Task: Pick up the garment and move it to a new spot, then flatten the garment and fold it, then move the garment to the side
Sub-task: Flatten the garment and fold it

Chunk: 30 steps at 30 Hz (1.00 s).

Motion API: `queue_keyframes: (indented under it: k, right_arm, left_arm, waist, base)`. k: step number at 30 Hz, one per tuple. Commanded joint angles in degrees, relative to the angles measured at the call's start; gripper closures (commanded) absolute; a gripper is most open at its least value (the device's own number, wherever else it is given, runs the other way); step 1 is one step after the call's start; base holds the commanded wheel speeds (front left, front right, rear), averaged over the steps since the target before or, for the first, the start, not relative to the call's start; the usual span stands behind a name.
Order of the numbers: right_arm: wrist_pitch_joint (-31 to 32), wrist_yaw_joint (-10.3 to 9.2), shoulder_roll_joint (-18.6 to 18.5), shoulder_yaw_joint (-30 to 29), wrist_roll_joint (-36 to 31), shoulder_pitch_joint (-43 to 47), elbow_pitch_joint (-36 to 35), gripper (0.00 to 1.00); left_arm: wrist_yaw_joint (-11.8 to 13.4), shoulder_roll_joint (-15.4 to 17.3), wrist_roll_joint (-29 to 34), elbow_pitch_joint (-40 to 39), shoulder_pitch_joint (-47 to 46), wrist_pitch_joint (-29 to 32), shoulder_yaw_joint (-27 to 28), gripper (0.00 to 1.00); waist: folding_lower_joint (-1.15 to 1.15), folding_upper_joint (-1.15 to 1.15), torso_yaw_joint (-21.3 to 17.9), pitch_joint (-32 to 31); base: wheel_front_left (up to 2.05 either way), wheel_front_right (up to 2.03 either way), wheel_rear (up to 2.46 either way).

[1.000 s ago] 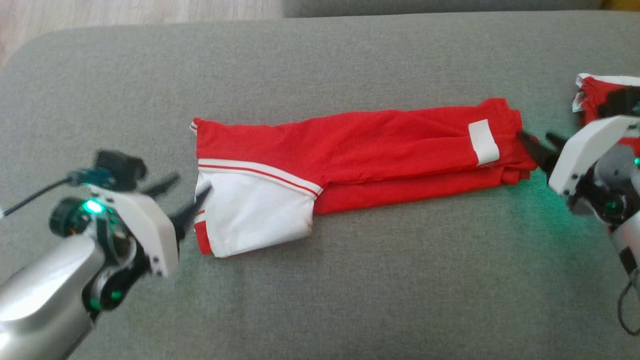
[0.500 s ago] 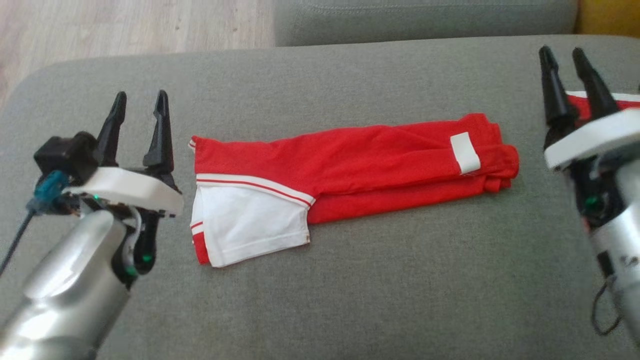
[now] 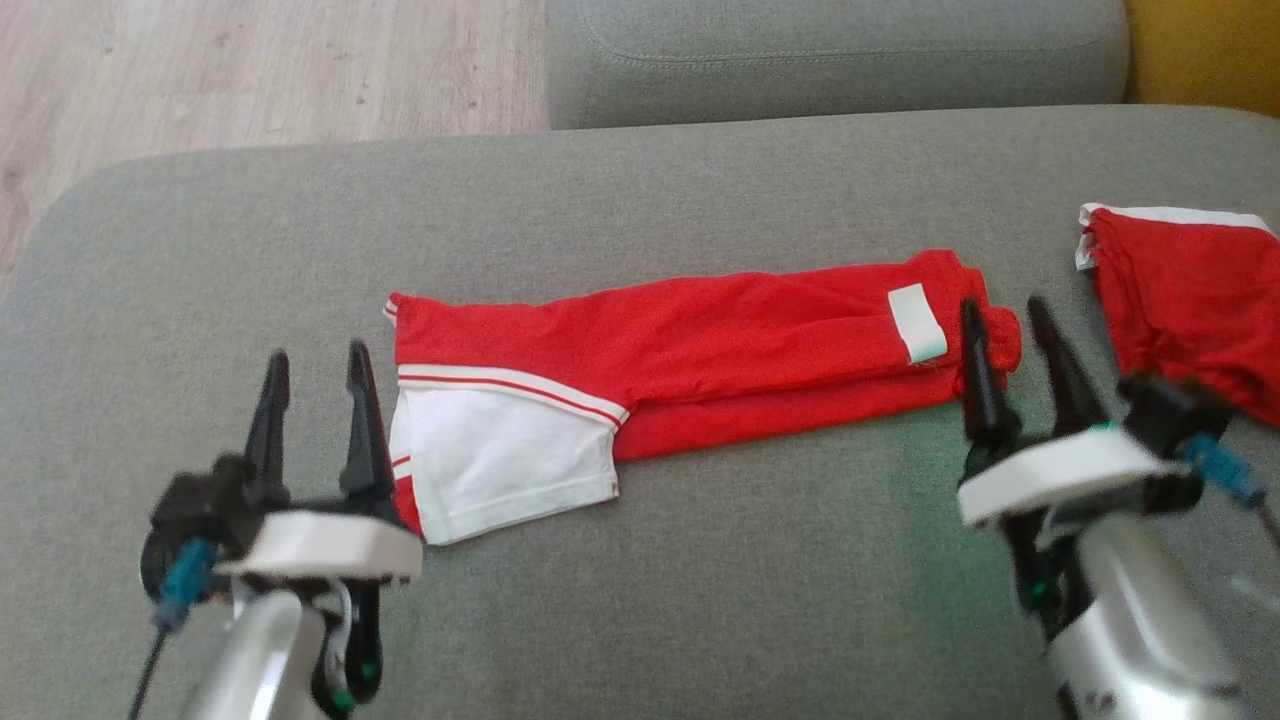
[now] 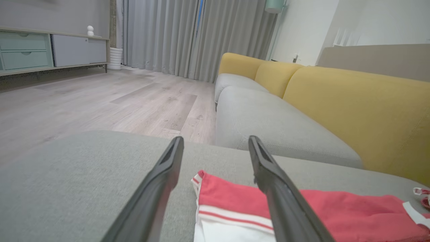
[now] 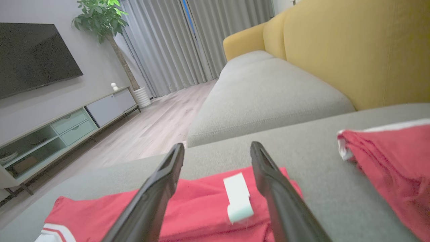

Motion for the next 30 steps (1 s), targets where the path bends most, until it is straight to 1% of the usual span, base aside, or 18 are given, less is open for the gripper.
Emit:
queue_keyframes:
  k: [1,3,7,10,13,15,17,18,22,30]
  right_arm:
    - [-0.7,-0.05,1.8,-0.3,-1.6,0.8,-1.7,0.0]
    - [-0.7,-0.05,3.1,-1.0,-2.8,2.2,-2.0,0.0]
    - [-0.8,-0.05,4.3,-1.8,-4.7,3.4,-2.7,0.0]
    - [-0.8,-0.05,4.4,-2.3,-5.5,2.8,-2.8,0.0]
    - [-0.4,-0.05,4.0,-3.4,-6.6,1.2,-2.0,0.0]
    - [0.4,-0.05,3.7,-5.3,-7.1,-0.4,-0.7,0.0]
    - [2.5,-0.05,3.9,-8.3,-6.8,-2.1,1.8,0.0]
    - [2.5,-0.05,3.9,-8.3,-6.8,-2.1,1.8,0.0]
    - [5.4,-0.05,3.8,-14.3,-7.5,-6.1,7.5,0.0]
    - [9.6,-0.05,3.6,-22.0,-10.6,-11.6,19.5,0.0]
  left_arm:
    - [-1.3,-0.3,2.6,-1.2,-0.5,-0.5,4.3,0.0]
    - [-3.1,-2.2,4.7,-0.3,1.1,-0.5,6.2,0.0]
    - [-6.5,-5.1,8.1,0.7,2.2,-0.5,9.5,0.0]
    - [-8.9,-6.4,10.2,1.5,2.0,-0.5,11.0,0.0]
    - [-10.6,-7.5,12.2,2.0,1.1,-0.5,11.9,0.0]
    - [-11.4,-8.1,13.3,2.3,0.4,-0.5,12.3,0.0]
    - [-12.2,-8.7,14.3,2.5,-0.4,-0.5,12.4,0.0]
    - [-12.2,-8.7,14.3,2.5,-0.4,-0.5,12.4,0.0]
    - [-13.6,-9.6,15.1,3.5,-2.0,-0.5,11.8,0.0]
    - [-14.7,-10.2,15.7,4.0,-4.4,-0.5,11.8,0.0]
  waist:
    - [0.01,0.0,0.1,-0.1]
    - [0.01,0.0,0.2,-0.1]
    - [0.01,0.0,0.5,0.3]
    - [0.01,0.0,0.8,0.9]
    - [0.01,0.0,1.3,1.9]
    - [0.01,0.0,1.6,2.9]
    - [0.01,0.0,2.0,3.9]
    - [0.01,0.0,2.0,3.9]
    - [0.01,0.0,3.2,6.1]
    - [0.01,0.0,5.1,9.1]
  base:
    - [0.0,0.0,0.0]
    - [0.0,0.0,0.0]
    - [0.0,0.0,0.0]
    - [0.0,0.0,0.0]
    - [0.0,0.0,0.0]
    - [0.0,0.0,0.0]
    - [0.0,0.0,0.0]
    - [0.0,0.0,0.0]
    - [0.0,0.0,0.0]
    - [0.0,0.0,0.0]
